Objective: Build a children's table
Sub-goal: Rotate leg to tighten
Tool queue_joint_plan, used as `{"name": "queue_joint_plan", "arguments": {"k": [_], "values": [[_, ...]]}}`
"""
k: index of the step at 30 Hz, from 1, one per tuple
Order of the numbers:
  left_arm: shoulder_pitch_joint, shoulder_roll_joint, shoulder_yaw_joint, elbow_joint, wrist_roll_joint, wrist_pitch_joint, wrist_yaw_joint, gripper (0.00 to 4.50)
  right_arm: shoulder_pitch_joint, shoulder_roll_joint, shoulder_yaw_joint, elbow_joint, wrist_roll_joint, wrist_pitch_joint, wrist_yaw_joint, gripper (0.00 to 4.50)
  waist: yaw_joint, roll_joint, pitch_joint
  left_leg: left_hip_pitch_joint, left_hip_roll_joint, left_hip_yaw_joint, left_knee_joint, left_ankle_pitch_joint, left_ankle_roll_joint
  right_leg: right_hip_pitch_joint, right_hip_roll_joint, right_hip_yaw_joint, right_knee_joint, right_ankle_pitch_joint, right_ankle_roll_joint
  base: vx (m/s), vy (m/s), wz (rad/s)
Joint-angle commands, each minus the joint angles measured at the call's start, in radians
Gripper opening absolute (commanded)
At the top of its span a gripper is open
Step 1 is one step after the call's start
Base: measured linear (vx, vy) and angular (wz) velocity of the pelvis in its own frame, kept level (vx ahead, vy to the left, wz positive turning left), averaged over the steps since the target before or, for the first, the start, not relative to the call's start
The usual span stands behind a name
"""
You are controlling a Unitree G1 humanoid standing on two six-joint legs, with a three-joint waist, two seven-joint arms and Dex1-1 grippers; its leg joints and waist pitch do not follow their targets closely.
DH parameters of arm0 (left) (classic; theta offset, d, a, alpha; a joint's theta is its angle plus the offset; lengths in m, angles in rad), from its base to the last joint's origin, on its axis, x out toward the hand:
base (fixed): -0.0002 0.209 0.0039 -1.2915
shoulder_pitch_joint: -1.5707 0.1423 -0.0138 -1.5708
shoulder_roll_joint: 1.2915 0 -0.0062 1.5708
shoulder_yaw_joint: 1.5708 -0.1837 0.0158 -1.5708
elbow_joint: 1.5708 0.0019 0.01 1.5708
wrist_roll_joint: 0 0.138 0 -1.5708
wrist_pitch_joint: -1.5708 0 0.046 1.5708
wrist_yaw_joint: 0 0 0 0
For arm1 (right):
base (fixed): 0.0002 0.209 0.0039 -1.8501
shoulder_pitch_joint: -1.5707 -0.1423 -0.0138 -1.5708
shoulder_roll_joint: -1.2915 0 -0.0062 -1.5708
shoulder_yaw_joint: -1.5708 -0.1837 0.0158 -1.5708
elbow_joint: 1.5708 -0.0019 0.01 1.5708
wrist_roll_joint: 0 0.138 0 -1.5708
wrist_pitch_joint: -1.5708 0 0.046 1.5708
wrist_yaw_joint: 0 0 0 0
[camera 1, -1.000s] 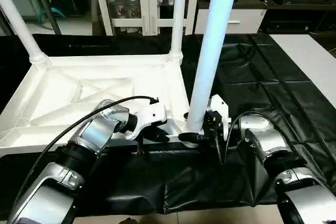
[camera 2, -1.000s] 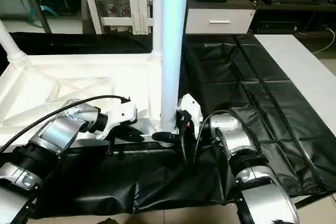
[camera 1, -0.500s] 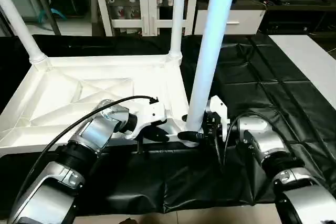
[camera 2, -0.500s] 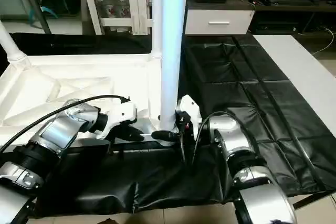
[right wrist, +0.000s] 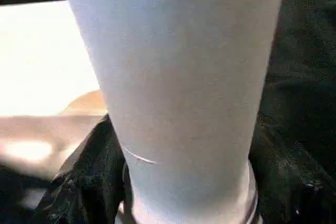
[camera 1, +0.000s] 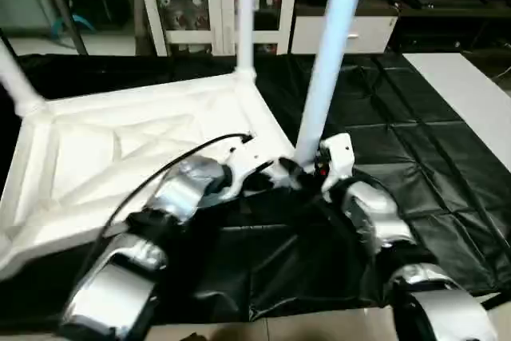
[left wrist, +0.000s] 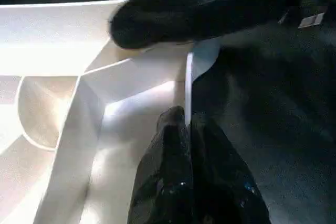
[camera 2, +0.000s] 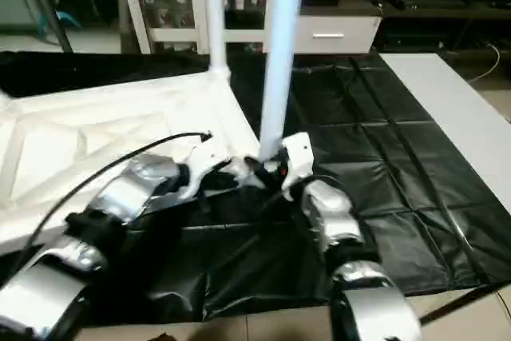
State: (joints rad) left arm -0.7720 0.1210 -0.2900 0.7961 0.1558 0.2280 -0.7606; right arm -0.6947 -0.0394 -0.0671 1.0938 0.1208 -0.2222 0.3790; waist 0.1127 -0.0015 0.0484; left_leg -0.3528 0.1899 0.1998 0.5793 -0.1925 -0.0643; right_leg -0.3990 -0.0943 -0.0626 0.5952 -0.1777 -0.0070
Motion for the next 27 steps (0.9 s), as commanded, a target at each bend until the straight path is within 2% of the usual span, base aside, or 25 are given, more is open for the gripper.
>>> {"name": "queue_joint_plan", "arguments": {"k": [1,2,3,4,5,6,7,8,10,12,13,14,15,16,17,18,19,22,23,24,25,26,27], "values": [[-0.012,-0.045,0.026,0.06,0.011,0.011,0.156,0.0,-0.024,0.072,0.003,0.054,-0.01,0.04,-0.127,2.74,0.0,-0.005,-0.056,0.009,0.042,-0.027,-0.088,-0.279,-0.006,0.028,-0.068,0.042,-0.076,-0.297,-0.202,0.0,0.0,0.0],[-0.012,-0.045,0.026,0.06,0.011,0.011,0.156,0.0,-0.024,0.072,0.003,0.054,-0.01,0.04,-0.127,2.74,0.0,0.002,-0.057,0.008,0.042,-0.026,-0.087,-0.272,-0.003,0.029,-0.066,0.042,-0.076,-0.269,-0.205,0.0,0.0,0.0],[-0.022,-0.054,0.031,0.076,0.017,0.0,0.188,0.0,-0.037,0.089,-0.002,0.069,-0.014,0.05,-0.205,2.74,0.003,-0.002,-0.06,0.008,0.041,-0.025,-0.085,-0.249,0.004,0.033,-0.065,0.041,-0.07,-0.226,-0.21,0.0,0.0,0.0],[-0.028,-0.06,0.034,0.087,0.024,-0.014,0.222,0.0,-0.051,0.106,-0.007,0.08,-0.015,0.059,-0.262,2.74,0.003,-0.001,-0.062,0.009,0.04,-0.023,-0.083,-0.234,0.009,0.031,-0.064,0.042,-0.067,-0.196,-0.216,0.0,0.0,0.0],[-0.037,-0.066,0.037,0.104,0.029,-0.03,0.248,0.0,-0.064,0.12,-0.012,0.091,-0.021,0.059,-0.312,2.74,0.0,0.006,-0.065,0.006,0.038,-0.023,-0.081,-0.199,0.01,0.034,-0.061,0.041,-0.062,-0.138,-0.224,0.0,0.0,0.0],[-0.037,-0.066,0.037,0.104,0.029,-0.03,0.248,0.0,-0.064,0.12,-0.012,0.091,-0.021,0.059,-0.312,2.74,0.001,0.003,-0.067,0.006,0.036,-0.021,-0.078,-0.183,0.014,0.036,-0.06,0.04,-0.058,-0.109,-0.229,0.0,0.0,0.0],[-0.043,-0.071,0.041,0.118,0.031,-0.044,0.271,0.0,-0.074,0.129,-0.01,0.097,-0.029,0.052,-0.326,2.74,0.005,0.006,-0.068,0.004,0.035,-0.02,-0.074,-0.161,0.028,0.038,-0.06,0.039,-0.053,-0.064,-0.237,0.0,0.0,0.0],[-0.048,-0.072,0.042,0.133,0.033,-0.059,0.289,0.0,-0.08,0.139,-0.017,0.098,-0.02,0.033,-0.311,2.74,0.005,0.004,-0.067,0.003,0.035,-0.018,-0.073,-0.152,0.042,0.04,-0.06,0.038,-0.052,-0.039,-0.244,0.0,0.0,0.0],[-0.052,-0.072,0.047,0.144,0.029,-0.071,0.298,0.0,-0.08,0.148,-0.018,0.092,-0.012,0.011,-0.271,2.74,0.005,0.005,-0.065,0.003,0.037,-0.018,-0.074,-0.17,0.053,0.041,-0.061,0.038,-0.055,-0.055,-0.246,0.0,0.0,0.0],[-0.058,-0.072,0.05,0.158,0.028,-0.085,0.306,0.0,-0.081,0.155,-0.025,0.088,-0.006,-0.013,-0.246,2.74,0.007,0.006,-0.064,0.005,0.039,-0.018,-0.076,-0.185,0.05,0.04,-0.062,0.038,-0.058,-0.081,-0.245,0.0,0.0,0.0],[-0.064,-0.071,0.052,0.171,0.027,-0.098,0.311,0.0,-0.082,0.163,-0.034,0.085,0.006,-0.025,-0.22,3.3,0.006,0.01,-0.063,0.007,0.04,-0.018,-0.079,-0.215,0.04,0.039,-0.062,0.039,-0.063,-0.115,-0.24,0.0,0.0,0.0],[-0.067,-0.067,0.055,0.174,0.024,-0.106,0.304,0.0,-0.082,0.156,-0.037,0.073,0.008,-0.043,-0.203,3.3,0.007,0.012,-0.063,0.008,0.041,-0.02,-0.079,-0.221,0.034,0.039,-0.063,0.039,-0.062,-0.12,-0.24,0.0,0.0,0.0],[-0.067,-0.059,0.054,0.175,0.023,-0.116,0.284,0.0,-0.084,0.141,-0.041,0.059,0.009,-0.06,-0.203,3.44,0.007,0.01,-0.063,0.008,0.041,-0.019,-0.079,-0.222,0.032,0.039,-0.062,0.039,-0.062,-0.117,-0.24,0.0,0.0,0.0],[-0.067,-0.054,0.053,0.174,0.022,-0.121,0.272,0.0,-0.085,0.133,-0.042,0.05,0.01,-0.07,-0.205,3.44,0.004,0.011,-0.064,0.002,0.04,-0.02,-0.078,-0.218,0.037,0.043,-0.063,0.039,-0.056,-0.091,-0.242,0.0,0.0,0.0],[-0.061,-0.043,0.052,0.165,0.019,-0.12,0.246,0.0,-0.083,0.111,-0.039,0.031,0.006,-0.081,-0.198,3.64,0.003,0.012,-0.063,0.0,0.04,-0.022,-0.079,-0.219,0.04,0.044,-0.064,0.038,-0.056,-0.089,-0.241,0.0,0.0,0.0],[-0.054,-0.032,0.048,0.156,0.018,-0.122,0.223,0.0,-0.08,0.093,-0.038,0.015,0.007,-0.081,-0.186,3.79,-0.005,0.011,-0.066,-0.008,0.039,-0.026,-0.079,-0.19,0.045,0.053,-0.065,0.036,-0.052,-0.072,-0.24,0.0,0.0,0.0],[-0.049,-0.026,0.046,0.149,0.017,-0.12,0.206,0.0,-0.078,0.083,-0.036,0.004,0.009,-0.08,-0.167,3.87,-0.005,0.012,-0.068,-0.004,0.039,-0.024,-0.076,-0.174,0.05,0.05,-0.063,0.035,-0.051,-0.052,-0.243,0.0,0.0,0.0],[-0.034,-0.007,0.036,0.126,0.014,-0.106,0.155,0.0,-0.07,0.053,-0.031,-0.027,0.02,-0.073,-0.102,3.96,-0.004,0.01,-0.073,-0.004,0.038,-0.019,-0.061,-0.085,0.107,0.049,-0.061,0.034,-0.036,0.072,-0.292,0.0,0.0,0.0],[-0.021,0.007,0.027,0.105,0.013,-0.095,0.116,0.0,-0.06,0.032,-0.019,-0.05,0.027,-0.054,-0.032,4.21,-0.004,0.008,-0.075,-0.006,0.037,-0.018,-0.059,-0.067,0.117,0.05,-0.06,0.034,-0.033,0.095,-0.297,0.0,0.0,0.0],[-0.006,0.023,0.017,0.082,0.012,-0.082,0.075,0.0,-0.05,0.009,-0.007,-0.074,0.036,-0.033,0.042,4.29,-0.001,0.006,-0.075,-0.009,0.036,-0.019,-0.055,-0.051,0.145,0.054,-0.061,0.032,-0.029,0.129,-0.308,0.0,0.0,0.0],[0.025,0.057,-0.008,0.036,0.01,-0.068,-0.022,0.0,-0.028,-0.041,0.025,-0.116,0.039,-0.004,0.192,4.31,0.002,0.006,-0.075,-0.011,0.037,-0.019,-0.053,-0.042,0.156,0.053,-0.063,0.032,-0.028,0.139,-0.311,0.0,0.0,0.0],[0.03,0.062,-0.012,0.029,0.01,-0.066,-0.036,0.0,-0.024,-0.049,0.029,-0.122,0.04,0.001,0.215,4.38,0.004,0.005,-0.072,-0.013,0.039,-0.019,-0.051,-0.05,0.179,0.054,-0.063,0.03,-0.029,0.13,-0.317,0.0,0.0,0.0],[0.07,0.109,-0.047,-0.028,0.005,-0.058,-0.166,0.0,0.003,-0.118,0.068,-0.169,0.04,0.049,0.405,4.38,0.01,0.006,-0.07,-0.011,0.042,-0.018,-0.051,-0.065,0.189,0.056,-0.06,0.028,-0.033,0.1,-0.319,0.0,0.0,0.0]]}}
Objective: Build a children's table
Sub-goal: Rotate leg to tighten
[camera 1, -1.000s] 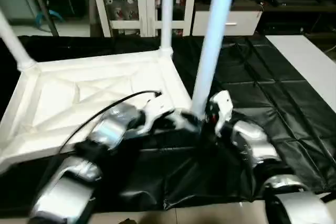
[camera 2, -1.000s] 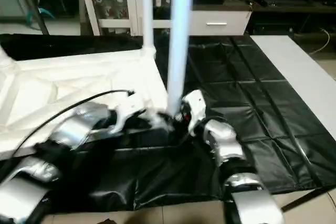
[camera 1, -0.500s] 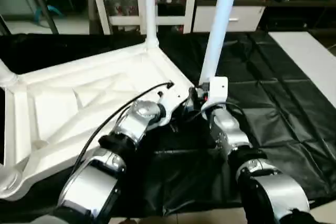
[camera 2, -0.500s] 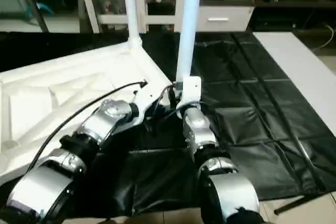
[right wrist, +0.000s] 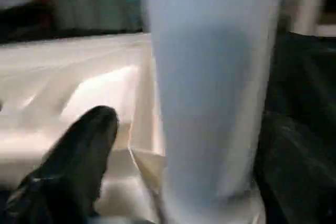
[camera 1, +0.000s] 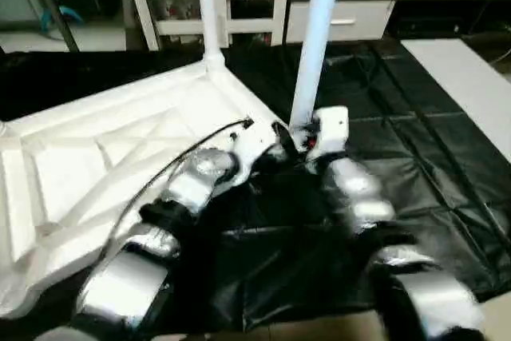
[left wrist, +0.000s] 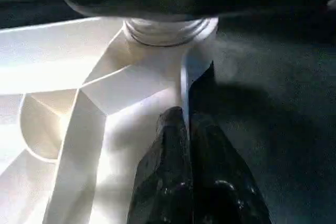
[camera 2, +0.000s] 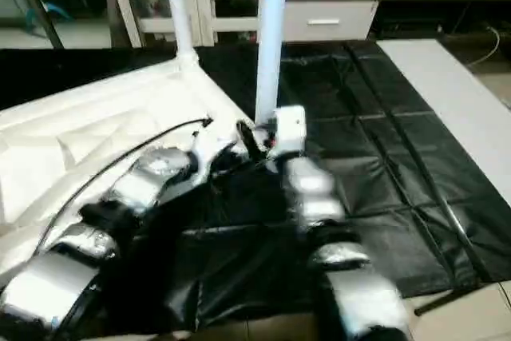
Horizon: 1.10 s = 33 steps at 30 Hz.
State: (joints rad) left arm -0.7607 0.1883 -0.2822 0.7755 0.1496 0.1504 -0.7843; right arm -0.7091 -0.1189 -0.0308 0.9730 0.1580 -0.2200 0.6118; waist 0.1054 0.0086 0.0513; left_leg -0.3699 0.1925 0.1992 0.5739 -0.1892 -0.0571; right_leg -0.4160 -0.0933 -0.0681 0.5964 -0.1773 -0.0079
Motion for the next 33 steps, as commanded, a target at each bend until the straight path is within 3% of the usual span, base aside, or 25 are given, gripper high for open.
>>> {"name": "queue_joint_plan", "arguments": {"k": [1,2,4,6,8,9,11,12,13,15,18,19,20,22,28,33], "values": [[0.058,0.041,-0.055,-0.008,0.011,0.019,-0.143,0.0,0.017,-0.038,0.032,-0.048,0.003,0.047,0.172,4.45,0.018,-0.003,-0.072,0.005,0.043,-0.017,-0.045,-0.068,0.179,0.07,-0.061,0.034,-0.033,0.084,-0.316,0.0,0.0,0.0],[0.064,0.049,-0.062,-0.016,0.009,0.02,-0.162,0.0,0.021,-0.049,0.038,-0.051,-0.001,0.05,0.199,4.45,0.02,0.001,-0.072,0.011,0.046,-0.013,-0.046,-0.082,0.16,0.061,-0.06,0.035,-0.034,0.05,-0.319,0.0,0.0,0.0],[0.088,0.083,-0.09,-0.053,-0.002,0.02,-0.245,0.0,0.036,-0.098,0.07,-0.067,-0.018,0.067,0.304,4.45,0.021,-0.004,-0.068,0.009,0.047,-0.014,-0.05,-0.129,0.131,0.063,-0.061,0.035,-0.037,-0.013,-0.319,0.0,0.0,0.0],[0.125,0.136,-0.132,-0.129,-0.023,0.038,-0.379,0.0,0.07,-0.176,0.131,-0.117,-0.029,0.117,0.477,4.45,0.024,-0.002,-0.065,0.016,0.05,-0.016,-0.057,-0.187,0.092,0.061,-0.063,0.038,-0.047,-0.103,-0.302,0.0,0.0,0.0],[0.13,0.143,-0.137,-0.142,-0.029,0.042,-0.4,0.0,0.075,-0.186,0.14,-0.127,-0.027,0.127,0.502,4.45,0.027,-0.006,-0.06,0.015,0.05,-0.014,-0.059,-0.2,0.079,0.057,-0.063,0.041,-0.051,-0.141,-0.29,0.0,0.0,0.0],[0.146,0.166,-0.157,-0.186,-0.037,0.056,-0.457,0.0,0.091,-0.211,0.157,-0.164,-0.005,0.163,0.579,4.45,0.032,-0.006,-0.061,0.021,0.052,-0.013,-0.061,-0.212,0.065,0.052,-0.063,0.042,-0.053,-0.16,-0.286,0.0,0.0,0.0],[0.165,0.193,-0.184,-0.244,-0.042,0.09,-0.523,0.0,0.108,-0.235,0.174,-0.202,0.02,0.208,0.677,4.45,0.038,-0.005,-0.06,0.02,0.055,-0.016,-0.064,-0.224,0.059,0.054,-0.063,0.043,-0.051,-0.173,-0.275,0.0,0.0,0.0],[0.168,0.197,-0.189,-0.255,-0.044,0.099,-0.537,0.0,0.11,-0.238,0.178,-0.206,0.022,0.211,0.696,4.45,0.042,-0.013,-0.06,0.019,0.055,-0.017,-0.064,-0.22,0.06,0.056,-0.066,0.044,-0.051,-0.182,-0.27,0.0,0.0,0.0],[0.169,0.198,-0.19,-0.26,-0.043,0.103,-0.54,0.0,0.108,-0.237,0.18,-0.201,0.019,0.211,0.706,4.45,0.044,-0.009,-0.059,0.022,0.054,-0.015,-0.064,-0.222,0.055,0.05,-0.066,0.044,-0.054,-0.193,-0.271,0.0,0.0,0.0],[0.172,0.201,-0.192,-0.275,-0.043,0.112,-0.545,0.0,0.106,-0.238,0.187,-0.195,0.013,0.21,0.73,4.45,0.047,-0.013,-0.058,0.021,0.053,-0.016,-0.066,-0.224,0.048,0.051,-0.067,0.044,-0.055,-0.206,-0.268,0.0,0.0,0.0],[0.172,0.203,-0.192,-0.287,-0.036,0.123,-0.539,0.0,0.097,-0.232,0.195,-0.185,0.014,0.218,0.763,4.45,0.051,-0.009,-0.063,0.02,0.051,-0.017,-0.063,-0.202,0.04,0.053,-0.067,0.043,-0.05,-0.166,-0.271,0.0,0.0,0.0],[0.17,0.201,-0.192,-0.284,-0.033,0.123,-0.534,0.0,0.092,-0.226,0.194,-0.18,0.016,0.217,0.765,4.28,0.051,-0.007,-0.064,0.02,0.05,-0.017,-0.062,-0.198,0.042,0.053,-0.066,0.043,-0.049,-0.156,-0.273,0.0,0.0,0.0],[0.169,0.202,-0.194,-0.288,-0.032,0.127,-0.532,0.0,0.09,-0.223,0.194,-0.186,0.022,0.225,0.768,4.28,0.051,-0.013,-0.065,0.019,0.049,-0.016,-0.06,-0.184,0.047,0.054,-0.065,0.042,-0.047,-0.135,-0.276,0.0,0.0,0.0],[0.168,0.203,-0.196,-0.292,-0.03,0.133,-0.526,0.0,0.096,-0.22,0.195,-0.205,0.031,0.24,0.779,4.05,0.053,-0.008,-0.065,0.019,0.049,-0.017,-0.059,-0.173,0.052,0.055,-0.066,0.042,-0.045,-0.126,-0.281,0.0,0.0,0.0],[0.163,0.2,-0.19,-0.281,-0.021,0.135,-0.51,0.0,0.107,-0.214,0.206,-0.2,0.012,0.236,0.79,3.55,0.055,-0.014,-0.065,0.019,0.049,-0.017,-0.06,-0.178,0.047,0.055,-0.066,0.041,-0.047,-0.143,-0.274,0.0,0.0,0.0],[0.163,0.203,-0.188,-0.28,-0.022,0.137,-0.507,0.0,0.101,-0.218,0.209,-0.191,0.002,0.229,0.792,3.14,0.059,-0.01,-0.068,0.019,0.048,-0.016,-0.057,-0.159,0.049,0.054,-0.064,0.041,-0.044,-0.124,-0.272,0.0,0.0,0.0]]}}
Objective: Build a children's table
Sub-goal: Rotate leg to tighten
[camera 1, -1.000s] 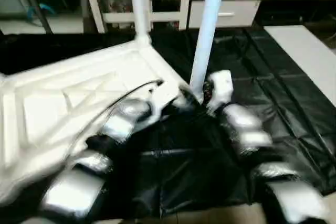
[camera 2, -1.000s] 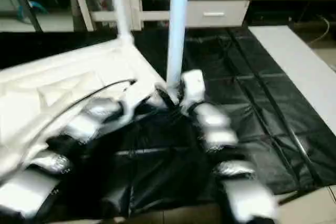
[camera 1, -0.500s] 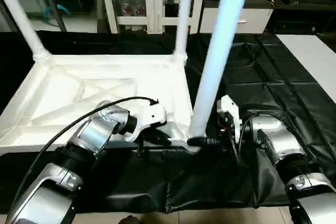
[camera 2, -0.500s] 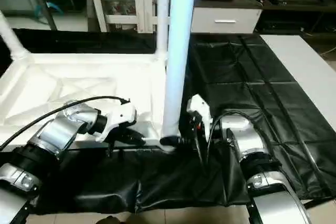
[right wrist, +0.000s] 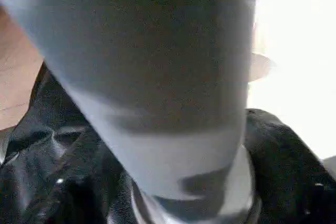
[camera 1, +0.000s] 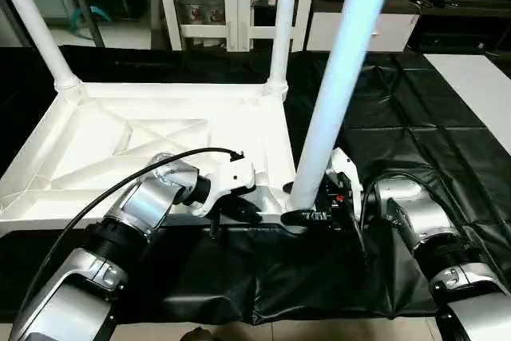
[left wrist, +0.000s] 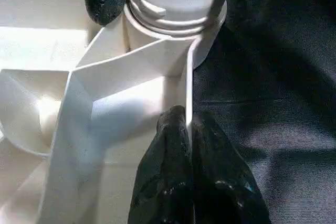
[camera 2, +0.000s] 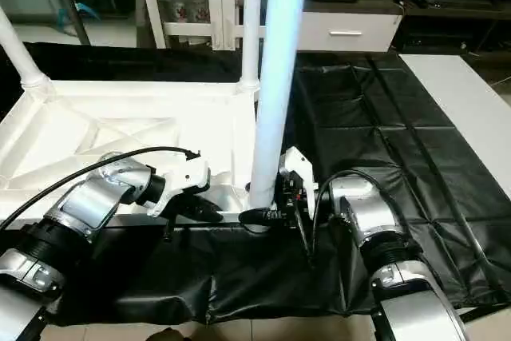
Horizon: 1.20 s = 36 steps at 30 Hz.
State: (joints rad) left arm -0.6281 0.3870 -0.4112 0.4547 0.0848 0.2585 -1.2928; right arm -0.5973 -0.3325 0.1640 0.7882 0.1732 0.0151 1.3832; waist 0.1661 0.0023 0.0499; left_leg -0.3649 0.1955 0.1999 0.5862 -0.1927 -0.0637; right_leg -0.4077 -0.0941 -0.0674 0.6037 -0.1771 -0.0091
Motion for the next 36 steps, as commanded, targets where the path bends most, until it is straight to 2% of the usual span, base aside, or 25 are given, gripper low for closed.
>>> {"name": "queue_joint_plan", "arguments": {"k": [1,7,10,12,15,18,19,21,22,23,24,25,26,27,31,32,33,34,35,36], "values": [[0.031,0.004,-0.059,0.041,0.043,0.031,0.005,0.0,-0.015,-0.005,0.015,0.003,-0.015,-0.012,0.019,3.14,-0.001,-0.004,-0.066,0.014,0.045,-0.017,-0.069,-0.156,0.055,0.046,-0.063,0.04,-0.051,-0.122,-0.272,0.0,0.0,0.0],[0.033,0.002,-0.056,0.035,0.046,0.038,0.024,0.0,-0.018,-0.004,0.022,0.025,-0.03,-0.036,0.019,2.66,0.003,-0.005,-0.065,0.014,0.046,-0.018,-0.069,-0.171,0.053,0.046,-0.065,0.04,-0.052,-0.139,-0.271,0.0,0.0,0.0],[0.035,0.003,-0.056,0.032,0.047,0.04,0.025,0.0,-0.017,0.0,0.025,0.033,-0.036,-0.042,0.018,2.63,0.003,-0.004,-0.065,0.014,0.046,-0.019,-0.07,-0.18,0.049,0.046,-0.065,0.04,-0.053,-0.151,-0.271,0.0,0.0,0.0],[0.037,0.006,-0.055,0.035,0.047,0.037,0.026,0.0,-0.017,0.003,0.025,0.037,-0.04,-0.044,0.018,2.61,0.003,0.004,-0.066,0.015,0.046,-0.02,-0.07,-0.186,0.044,0.046,-0.064,0.04,-0.052,-0.146,-0.27,0.0,0.0,0.0],[0.034,0.004,-0.055,0.054,0.051,0.022,0.037,0.0,-0.012,0.009,0.024,0.05,-0.049,-0.054,-0.003,2.61,-0.001,-0.001,-0.066,0.015,0.045,-0.019,-0.07,-0.19,0.042,0.047,-0.063,0.04,-0.053,-0.142,-0.272,0.0,0.0,0.0],[0.022,-0.01,-0.044,0.073,0.05,0.019,0.066,0.0,-0.008,0.022,0.004,0.06,-0.047,-0.061,-0.058,2.61,-0.001,0.002,-0.064,0.016,0.045,-0.019,-0.072,-0.204,0.037,0.045,-0.063,0.042,-0.056,-0.168,-0.265,0.0,0.0,0.0],[0.009,-0.03,-0.028,0.094,0.047,0.021,0.107,0.0,-0.007,0.037,-0.019,0.075,-0.044,-0.071,-0.123,2.61,-0.003,0.002,-0.061,0.016,0.045,-0.019,-0.074,-0.226,0.031,0.045,-0.064,0.042,-0.06,-0.198,-0.259,0.0,0.0,0.0],[0.0,-0.049,-0.014,0.113,0.045,0.019,0.144,0.0,-0.006,0.052,-0.041,0.09,-0.04,-0.077,-0.185,2.6,-0.008,0.002,-0.051,0.024,0.043,-0.025,-0.084,-0.327,-0.002,0.042,-0.071,0.043,-0.079,-0.361,-0.223,0.0,0.0,0.0],[-0.007,-0.065,-0.003,0.126,0.043,0.019,0.174,0.0,-0.006,0.066,-0.059,0.102,-0.034,-0.072,-0.236,2.6,-0.01,0.005,-0.049,0.027,0.043,-0.026,-0.085,-0.35,-0.008,0.04,-0.071,0.044,-0.083,-0.401,-0.212,0.0,0.0,0.0],[-0.011,-0.074,0.004,0.133,0.04,0.022,0.191,0.0,-0.007,0.074,-0.069,0.109,-0.03,-0.068,-0.265,2.6,-0.014,0.001,-0.048,0.033,0.042,-0.03,-0.087,-0.376,-0.02,0.038,-0.074,0.044,-0.091,-0.463,-0.188,0.0,0.0,0.0],[-0.014,-0.083,0.01,0.139,0.038,0.026,0.207,0.0,-0.007,0.082,-0.079,0.115,-0.026,-0.062,-0.291,2.59,-0.017,0.0,-0.049,0.033,0.042,-0.034,-0.089,-0.379,-0.024,0.038,-0.074,0.044,-0.092,-0.479,-0.176,0.0,0.0,0.0],[-0.02,-0.103,0.024,0.151,0.03,0.031,0.234,0.0,-0.005,0.102,-0.095,0.124,-0.016,-0.055,-0.33,2.59,-0.02,-0.008,-0.049,0.03,0.042,-0.035,-0.091,-0.378,-0.022,0.039,-0.075,0.044,-0.093,-0.485,-0.171,0.0,0.0,0.0],[-0.028,-0.137,0.044,0.175,0.018,0.043,0.279,0.0,-0.003,0.136,-0.11,0.137,-0.009,-0.049,-0.39,2.59,-0.023,-0.003,-0.048,0.031,0.042,-0.036,-0.091,-0.383,-0.021,0.036,-0.075,0.043,-0.095,-0.5,-0.166,0.0,0.0,0.0],[-0.034,-0.155,0.052,0.192,0.018,0.042,0.313,0.0,-0.003,0.158,-0.114,0.147,-0.012,-0.051,-0.434,2.59,-0.025,-0.01,-0.048,0.03,0.041,-0.038,-0.091,-0.381,-0.017,0.035,-0.076,0.042,-0.097,-0.514,-0.159,0.0,0.0,0.0],[-0.052,-0.193,0.068,0.233,0.026,0.047,0.393,0.0,-0.013,0.205,-0.126,0.183,-0.026,-0.062,-0.565,2.59,-0.032,-0.005,-0.049,0.025,0.04,-0.041,-0.095,-0.381,-0.02,0.035,-0.077,0.042,-0.099,-0.516,-0.144,0.0,0.0,0.0],[-0.076,-0.232,0.086,0.277,0.037,0.048,0.483,0.0,-0.035,0.253,-0.139,0.224,-0.049,-0.076,-0.724,2.59,-0.033,-0.004,-0.049,0.025,0.04,-0.041,-0.096,-0.38,-0.02,0.033,-0.076,0.042,-0.1,-0.509,-0.143,0.0,0.0,0.0],[-0.077,-0.234,0.087,0.279,0.037,0.048,0.487,0.0,-0.036,0.255,-0.14,0.225,-0.05,-0.077,-0.731,2.59,-0.039,0.007,-0.051,0.029,0.038,-0.039,-0.096,-0.388,-0.034,0.029,-0.072,0.043,-0.1,-0.484,-0.149,0.0,0.0,0.0],[-0.102,-0.262,0.103,0.322,0.05,0.041,0.566,0.0,-0.059,0.289,-0.15,0.256,-0.071,-0.086,-0.866,2.59,-0.039,0.019,-0.05,0.029,0.038,-0.042,-0.096,-0.396,-0.04,0.029,-0.073,0.043,-0.098,-0.474,-0.153,0.0,0.0,0.0],[-0.116,-0.273,0.111,0.347,0.057,0.03,0.607,0.0,-0.072,0.304,-0.154,0.272,-0.083,-0.089,-0.94,2.59,-0.048,0.01,-0.048,0.031,0.035,-0.039,-0.097,-0.409,-0.048,0.027,-0.068,0.041,-0.101,-0.467,-0.152,0.0,0.0,0.0],[-0.129,-0.282,0.119,0.37,0.061,0.015,0.639,0.0,-0.085,0.317,-0.16,0.286,-0.091,-0.085,-1.006,2.59,-0.055,0.012,-0.05,0.028,0.031,-0.039,-0.097,-0.41,-0.045,0.031,-0.065,0.039,-0.102,-0.461,-0.149,0.0,0.0,0.0]]}}
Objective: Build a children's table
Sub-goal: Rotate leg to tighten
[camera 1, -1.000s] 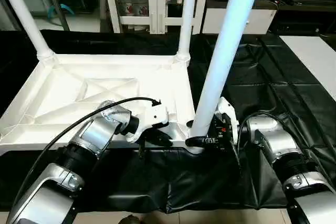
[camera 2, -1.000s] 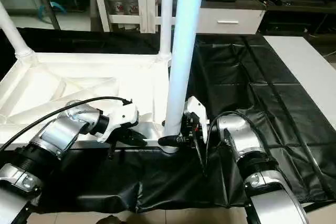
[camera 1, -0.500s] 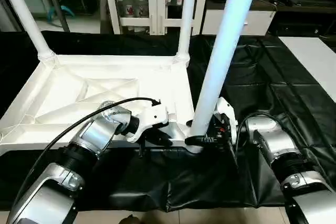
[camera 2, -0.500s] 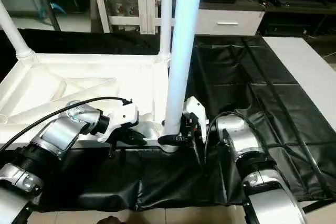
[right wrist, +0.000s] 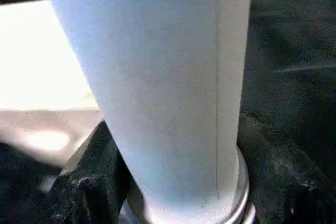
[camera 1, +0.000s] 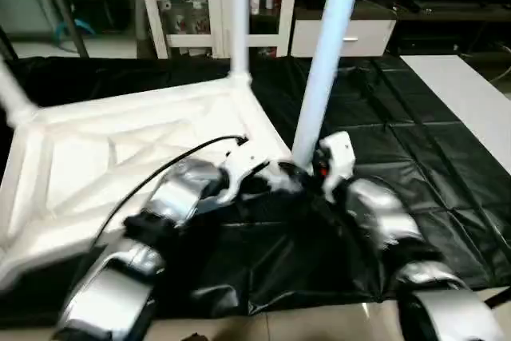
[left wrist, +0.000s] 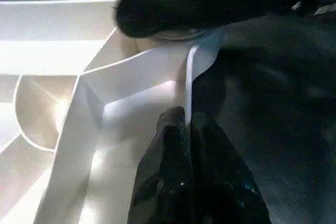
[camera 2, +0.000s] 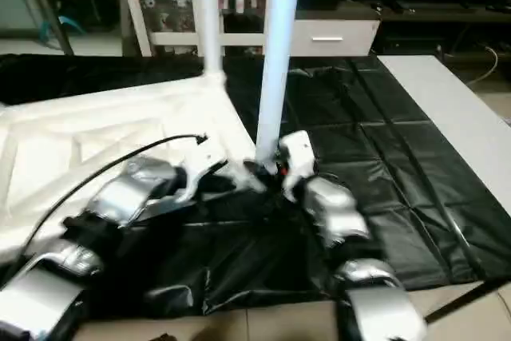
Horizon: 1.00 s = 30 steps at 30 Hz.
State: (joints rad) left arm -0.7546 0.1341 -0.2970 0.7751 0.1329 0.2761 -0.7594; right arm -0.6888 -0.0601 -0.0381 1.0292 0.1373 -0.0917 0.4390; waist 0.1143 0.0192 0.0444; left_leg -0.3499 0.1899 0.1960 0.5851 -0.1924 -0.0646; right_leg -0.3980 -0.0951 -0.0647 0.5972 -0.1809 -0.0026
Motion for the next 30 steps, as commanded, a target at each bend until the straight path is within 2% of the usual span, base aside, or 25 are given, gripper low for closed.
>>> {"name": "queue_joint_plan", "arguments": {"k": [1,2,3,4,5,7,8,9,14,15,16,17,18,19,20,21,22,23,24,25,26,27,28,29,30], "values": [[-0.016,-0.038,0.012,0.072,0.016,-0.017,0.135,0.0,-0.006,0.058,0.036,0.059,-0.062,0.026,-0.125,2.59,-0.004,0.0,-0.047,0.013,0.037,-0.036,-0.096,-0.406,-0.042,0.023,-0.066,0.037,-0.094,-0.449,-0.156,0.0,0.0,0.0],[-0.034,-0.044,0.017,0.098,0.024,-0.048,0.177,0.0,-0.021,0.071,0.024,0.072,-0.064,0.028,-0.2,2.59,-0.006,0.0,-0.049,0.01,0.035,-0.034,-0.095,-0.386,-0.03,0.024,-0.066,0.038,-0.095,-0.429,-0.158,0.0,0.0,0.0],[-0.053,-0.052,0.025,0.126,0.031,-0.082,0.222,0.0,-0.034,0.085,0.01,0.083,-0.072,0.021,-0.302,2.59,-0.005,0.007,-0.05,0.015,0.036,-0.032,-0.094,-0.388,-0.025,0.018,-0.065,0.04,-0.098,-0.424,-0.159,0.0,0.0,0.0],[-0.066,-0.057,0.029,0.145,0.035,-0.104,0.251,0.0,-0.042,0.093,0.001,0.092,-0.077,0.012,-0.368,2.59,-0.006,0.006,-0.048,0.017,0.034,-0.03,-0.093,-0.392,-0.026,0.014,-0.063,0.041,-0.1,-0.423,-0.159,0.0,0.0,0.0],[-0.066,-0.057,0.029,0.145,0.035,-0.104,0.251,0.0,-0.042,0.093,0.001,0.092,-0.077,0.012,-0.368,2.59,-0.007,0.005,-0.049,0.017,0.035,-0.031,-0.094,-0.391,-0.03,0.015,-0.063,0.041,-0.099,-0.417,-0.159,0.0,0.0,0.0],[-0.089,-0.064,0.024,0.171,0.047,-0.152,0.273,0.0,-0.057,0.11,0.002,0.108,-0.096,-0.015,-0.452,2.59,-0.002,0.003,-0.054,0.014,0.035,-0.027,-0.094,-0.357,-0.024,0.019,-0.063,0.042,-0.093,-0.343,-0.168,0.0,0.0,0.0],[-0.102,-0.069,0.021,0.193,0.052,-0.182,0.266,0.0,-0.071,0.125,-0.009,0.122,-0.091,-0.059,-0.481,2.57,0.001,-0.001,-0.058,0.009,0.035,-0.026,-0.092,-0.326,-0.014,0.024,-0.063,0.042,-0.086,-0.296,-0.176,0.0,0.0,0.0],[-0.103,-0.069,0.02,0.194,0.052,-0.183,0.264,0.0,-0.072,0.126,-0.011,0.122,-0.089,-0.062,-0.481,2.56,0.003,0.001,-0.06,0.007,0.035,-0.025,-0.091,-0.31,-0.01,0.024,-0.065,0.043,-0.083,-0.274,-0.182,0.0,0.0,0.0],[-0.095,-0.063,0.008,0.21,0.052,-0.207,0.222,0.0,-0.088,0.127,-0.051,0.116,-0.051,-0.119,-0.465,2.55,0.012,0.011,-0.075,-0.005,0.033,-0.017,-0.068,-0.113,0.065,0.038,-0.056,0.037,-0.044,0.05,-0.249,0.055,-0.01,0.04],[-0.091,-0.061,0.005,0.211,0.048,-0.215,0.202,0.0,-0.085,0.122,-0.054,0.104,-0.046,-0.135,-0.44,2.55,0.014,0.016,-0.077,-0.009,0.031,-0.018,-0.063,-0.075,0.087,0.041,-0.057,0.035,-0.036,0.106,-0.262,0.0,0.0,0.0],[-0.088,-0.058,0.002,0.212,0.048,-0.224,0.188,0.0,-0.072,0.114,-0.043,0.078,-0.051,-0.152,-0.403,2.55,0.014,0.015,-0.077,-0.01,0.031,-0.017,-0.062,-0.069,0.097,0.041,-0.057,0.034,-0.036,0.121,-0.266,0.0,0.0,0.0],[-0.088,-0.058,0.002,0.212,0.048,-0.224,0.188,0.0,-0.072,0.114,-0.043,0.078,-0.051,-0.152,-0.403,2.89,0.014,0.012,-0.077,-0.011,0.03,-0.015,-0.061,-0.077,0.108,0.043,-0.057,0.034,-0.037,0.121,-0.273,0.0,0.0,0.0],[-0.088,-0.055,-0.001,0.225,0.052,-0.242,0.178,0.0,-0.04,0.104,-0.019,0.024,-0.062,-0.177,-0.333,2.89,0.014,0.021,-0.075,-0.01,0.032,-0.016,-0.061,-0.091,0.113,0.041,-0.059,0.034,-0.039,0.102,-0.276,0.0,0.0,0.0],[-0.088,-0.054,-0.001,0.227,0.052,-0.244,0.175,0.0,-0.035,0.101,-0.012,0.014,-0.067,-0.181,-0.322,3.26,0.015,0.022,-0.074,-0.009,0.033,-0.015,-0.062,-0.105,0.115,0.04,-0.057,0.033,-0.043,0.087,-0.272,0.0,0.0,0.0],[-0.088,-0.054,-0.001,0.229,0.052,-0.246,0.171,0.0,-0.028,0.098,-0.004,0.003,-0.072,-0.185,-0.31,3.26,0.017,0.016,-0.073,-0.01,0.034,-0.015,-0.063,-0.125,0.113,0.043,-0.057,0.034,-0.045,0.064,-0.266,0.0,0.0,0.0],[-0.09,-0.051,-0.009,0.249,0.056,-0.277,0.149,0.0,0.005,0.084,0.01,-0.05,-0.073,-0.189,-0.292,3.29,0.015,0.021,-0.072,-0.009,0.035,-0.015,-0.064,-0.133,0.11,0.042,-0.057,0.034,-0.046,0.043,-0.265,0.0,0.0,0.0],[-0.09,-0.051,-0.009,0.249,0.056,-0.277,0.149,0.0,0.005,0.084,0.01,-0.05,-0.073,-0.189,-0.292,3.33,0.016,0.02,-0.069,-0.009,0.035,-0.015,-0.066,-0.143,0.109,0.042,-0.056,0.034,-0.05,0.024,-0.256,0.0,0.0,0.0],[-0.09,-0.05,-0.014,0.258,0.057,-0.29,0.126,0.0,0.043,0.065,0.015,-0.117,-0.066,-0.174,-0.275,3.33,0.012,0.019,-0.067,-0.01,0.036,-0.017,-0.07,-0.167,0.095,0.043,-0.057,0.035,-0.054,-0.021,-0.25,0.0,0.0,0.0],[-0.09,-0.049,-0.018,0.258,0.057,-0.301,0.108,0.0,0.068,0.049,0.023,-0.163,-0.063,-0.162,-0.254,3.59,0.01,0.018,-0.066,-0.006,0.036,-0.016,-0.07,-0.186,0.083,0.042,-0.057,0.036,-0.057,-0.056,-0.239,0.0,0.0,0.0],[-0.09,-0.048,-0.019,0.257,0.057,-0.306,0.1,0.0,0.079,0.043,0.027,-0.184,-0.062,-0.157,-0.244,3.59,0.01,0.016,-0.066,-0.008,0.037,-0.018,-0.071,-0.188,0.082,0.044,-0.058,0.036,-0.059,-0.067,-0.233,0.0,0.0,0.0],[-0.091,-0.047,-0.022,0.259,0.056,-0.315,0.079,0.0,0.118,0.019,0.04,-0.254,-0.05,-0.134,-0.186,3.59,0.008,0.016,-0.066,-0.009,0.037,-0.018,-0.073,-0.187,0.076,0.045,-0.058,0.037,-0.061,-0.085,-0.231,0.0,0.0,0.0],[-0.09,-0.046,-0.029,0.26,0.057,-0.334,0.051,0.0,0.16,-0.005,0.047,-0.324,-0.03,-0.103,-0.133,3.59,0.011,0.019,-0.064,-0.006,0.037,-0.018,-0.071,-0.189,0.082,0.043,-0.054,0.037,-0.063,-0.088,-0.221,0.0,0.0,0.0],[-0.09,-0.046,-0.029,0.261,0.057,-0.335,0.05,0.0,0.162,-0.006,0.048,-0.327,-0.029,-0.101,-0.131,3.59,0.014,0.018,-0.065,-0.005,0.039,-0.018,-0.072,-0.189,0.085,0.043,-0.056,0.038,-0.064,-0.084,-0.218,0.0,0.0,0.0],[-0.088,-0.044,-0.039,0.267,0.059,-0.373,0.007,0.0,0.249,-0.066,0.079,-0.46,0.004,-0.042,-0.004,3.59,0.013,0.017,-0.066,-0.008,0.039,-0.019,-0.072,-0.178,0.087,0.046,-0.055,0.038,-0.061,-0.07,-0.222,0.0,0.0,0.0],[-0.086,-0.044,-0.045,0.268,0.054,-0.404,-0.032,0.0,0.322,-0.13,0.112,-0.565,0.034,0.003,0.099,3.59,0.022,0.016,-0.064,-0.004,0.042,-0.02,-0.072,-0.18,0.094,0.045,-0.056,0.038,-0.065,-0.07,-0.215,0.0,0.0,0.0]]}}
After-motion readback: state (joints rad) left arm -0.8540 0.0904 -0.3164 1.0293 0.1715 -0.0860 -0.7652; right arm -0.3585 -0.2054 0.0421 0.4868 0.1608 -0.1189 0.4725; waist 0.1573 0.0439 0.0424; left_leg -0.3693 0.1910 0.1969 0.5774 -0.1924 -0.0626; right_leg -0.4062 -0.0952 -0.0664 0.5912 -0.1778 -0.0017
